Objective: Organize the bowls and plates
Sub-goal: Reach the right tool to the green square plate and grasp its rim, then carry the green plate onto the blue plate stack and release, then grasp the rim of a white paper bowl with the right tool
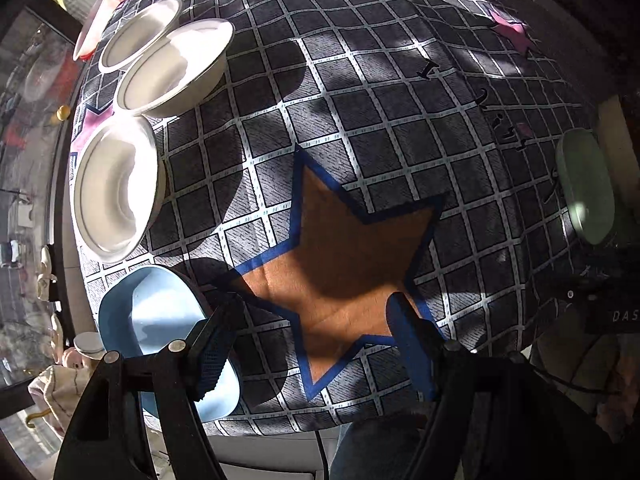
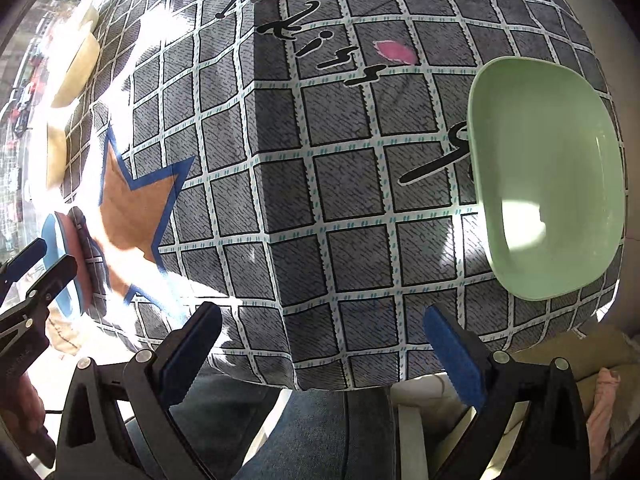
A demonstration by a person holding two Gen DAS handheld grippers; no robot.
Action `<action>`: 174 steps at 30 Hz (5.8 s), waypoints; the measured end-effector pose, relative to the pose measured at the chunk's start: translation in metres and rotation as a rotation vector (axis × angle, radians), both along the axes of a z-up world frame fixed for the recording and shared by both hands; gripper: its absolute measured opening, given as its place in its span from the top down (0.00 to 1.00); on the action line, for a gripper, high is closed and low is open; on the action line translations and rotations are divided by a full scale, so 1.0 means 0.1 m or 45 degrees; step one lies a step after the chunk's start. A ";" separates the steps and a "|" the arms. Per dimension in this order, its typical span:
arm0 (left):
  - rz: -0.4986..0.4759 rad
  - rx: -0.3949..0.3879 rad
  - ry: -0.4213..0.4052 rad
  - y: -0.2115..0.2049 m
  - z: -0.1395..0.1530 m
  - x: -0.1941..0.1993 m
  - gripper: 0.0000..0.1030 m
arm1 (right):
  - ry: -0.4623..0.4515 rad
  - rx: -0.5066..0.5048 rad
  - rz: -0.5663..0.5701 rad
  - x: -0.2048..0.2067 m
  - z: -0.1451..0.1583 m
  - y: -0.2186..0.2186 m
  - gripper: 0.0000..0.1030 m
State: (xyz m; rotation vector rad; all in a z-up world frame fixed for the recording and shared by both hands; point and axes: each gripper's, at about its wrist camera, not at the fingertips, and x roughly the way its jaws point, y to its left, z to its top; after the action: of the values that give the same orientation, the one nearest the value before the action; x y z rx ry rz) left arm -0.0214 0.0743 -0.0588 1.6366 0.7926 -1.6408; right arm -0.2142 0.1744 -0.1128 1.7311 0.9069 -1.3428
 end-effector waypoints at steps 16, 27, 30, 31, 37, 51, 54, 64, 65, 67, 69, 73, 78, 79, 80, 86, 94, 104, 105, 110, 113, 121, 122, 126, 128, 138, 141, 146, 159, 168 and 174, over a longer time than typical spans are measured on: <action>-0.255 0.165 0.128 0.49 -0.23 -2.15 0.25 | 0.342 0.086 -0.259 -1.95 0.04 0.36 0.01; -0.228 0.265 0.088 0.60 -0.66 -2.69 0.25 | 0.182 0.032 -0.073 -1.88 -0.21 0.26 0.30; -0.296 0.225 0.082 0.75 -0.65 -2.81 0.25 | 0.056 0.030 -0.096 -1.82 -0.25 0.26 0.61; -0.311 0.216 0.085 0.81 -0.64 -2.85 0.27 | 0.026 0.015 -0.106 -1.80 -0.25 0.27 0.68; -0.295 0.206 0.075 0.70 -0.56 -2.59 0.44 | -0.091 -0.007 -0.222 -1.83 -0.28 0.37 0.68; -0.271 0.164 0.041 0.49 -0.56 -2.62 0.56 | -0.052 0.046 -0.134 -1.57 -0.29 0.33 0.70; -0.226 0.174 0.054 0.43 -0.50 -2.48 0.56 | -0.113 0.030 -0.142 -1.42 -0.24 0.33 0.70; -0.155 0.076 0.040 0.29 -0.29 -1.67 0.56 | -0.212 0.064 -0.019 -0.46 -0.21 0.14 0.70; -0.136 0.074 0.034 0.28 -0.29 -1.59 0.56 | -0.215 0.068 0.009 -0.35 -0.22 0.12 0.70; -0.103 0.066 0.021 0.27 -0.29 -1.44 0.56 | -0.215 0.076 0.057 -0.14 -0.22 0.08 0.70; -0.055 0.074 0.014 0.25 -0.30 -1.21 0.56 | -0.224 0.079 0.094 0.06 -0.23 0.02 0.70; 0.033 0.100 -0.014 0.22 -0.37 -0.86 0.56 | -0.230 0.078 0.173 0.40 -0.23 -0.11 0.70; 0.131 0.134 -0.021 0.25 -0.45 -0.48 0.56 | -0.198 0.090 0.282 0.76 -0.20 -0.23 0.70; 0.154 0.142 -0.015 0.26 -0.45 -0.46 0.56 | -0.193 0.088 0.306 0.83 -0.20 -0.26 0.70; 0.170 0.142 -0.009 0.26 -0.45 -0.41 0.56 | -0.192 0.091 0.328 0.92 -0.19 -0.27 0.69; 0.199 0.130 -0.004 0.19 -0.41 0.04 0.56 | -0.206 0.107 0.365 1.21 -0.17 -0.32 0.69; 0.251 0.081 0.007 -0.05 -0.38 0.89 0.56 | -0.229 0.090 0.391 1.81 -0.04 -0.53 0.69; 0.409 -0.015 -0.028 -0.29 0.15 1.55 0.56 | -0.272 0.011 0.533 2.64 0.25 -0.82 0.69; 0.421 -0.022 -0.040 -0.33 0.18 1.71 0.56 | -0.286 0.010 0.549 2.76 0.25 -0.85 0.69; 0.503 -0.042 -0.087 -0.36 0.05 2.06 0.56 | -0.338 0.008 0.600 3.25 0.23 -0.97 0.69; 0.552 -0.027 -0.107 -0.40 -0.07 2.23 0.56 | -0.357 0.013 0.611 3.44 0.16 -1.02 0.69; 0.621 -0.016 -0.147 -0.43 -0.26 2.41 0.34 | -0.383 0.023 0.565 3.51 -0.07 -1.04 0.68; 0.630 -0.025 -0.155 -0.42 -0.24 2.43 0.27 | -0.385 0.022 0.559 3.52 -0.07 -1.04 0.62; 0.647 -0.053 -0.149 -0.35 -0.14 2.48 0.21 | -0.351 -0.012 0.548 3.35 0.06 -1.03 0.21; 0.643 -0.057 -0.116 -0.31 -0.11 2.48 0.17 | -0.337 -0.009 0.530 3.28 0.08 -1.01 0.21; 0.615 0.030 0.015 -0.28 -0.01 2.30 0.08 | -0.290 -0.001 0.423 2.99 0.08 -0.98 0.01; 0.614 0.032 0.038 -0.30 0.04 2.27 0.08 | -0.284 -0.012 0.382 2.90 0.10 -1.00 0.00; 0.614 -0.022 0.069 -0.47 0.21 2.21 0.08 | -0.231 -0.050 0.351 2.78 0.19 -1.14 0.00; 0.666 -0.210 -0.138 -1.41 0.15 2.20 0.08 | -0.167 -0.149 0.321 3.20 0.19 -2.07 0.00; 0.646 -0.169 -0.184 -1.72 -0.22 2.20 0.09 | -0.186 -0.142 0.279 3.38 -0.04 -2.32 0.01; 0.676 -0.018 -0.083 -1.82 -0.44 2.22 0.40 | -0.297 -0.061 0.205 3.33 -0.27 -2.31 0.56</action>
State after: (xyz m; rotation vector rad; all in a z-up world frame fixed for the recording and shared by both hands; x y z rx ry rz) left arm 0.2002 -0.1074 -0.1028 1.3124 1.0683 -1.2072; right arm 0.1192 -0.0562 -0.1398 1.6978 0.8545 -1.0259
